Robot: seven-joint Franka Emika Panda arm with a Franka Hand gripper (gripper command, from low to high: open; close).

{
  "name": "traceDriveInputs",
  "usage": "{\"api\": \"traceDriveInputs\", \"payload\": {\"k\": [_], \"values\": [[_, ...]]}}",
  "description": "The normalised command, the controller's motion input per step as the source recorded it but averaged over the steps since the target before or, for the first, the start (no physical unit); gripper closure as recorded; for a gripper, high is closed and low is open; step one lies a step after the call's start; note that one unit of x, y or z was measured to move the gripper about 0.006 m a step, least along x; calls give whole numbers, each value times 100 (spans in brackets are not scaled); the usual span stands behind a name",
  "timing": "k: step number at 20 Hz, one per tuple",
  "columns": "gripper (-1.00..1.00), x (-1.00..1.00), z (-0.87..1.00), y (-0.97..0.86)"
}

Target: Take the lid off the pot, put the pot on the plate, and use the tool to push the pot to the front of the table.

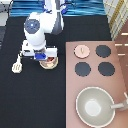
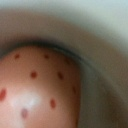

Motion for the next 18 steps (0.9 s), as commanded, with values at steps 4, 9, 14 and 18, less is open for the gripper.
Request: {"api": "traceDriveInputs", "payload": {"k": [4, 9, 14, 18], "values": [[100, 26, 19, -39], [-100, 14, 13, -5], [-100, 9, 65, 13], [-100, -13, 73, 2]]}}
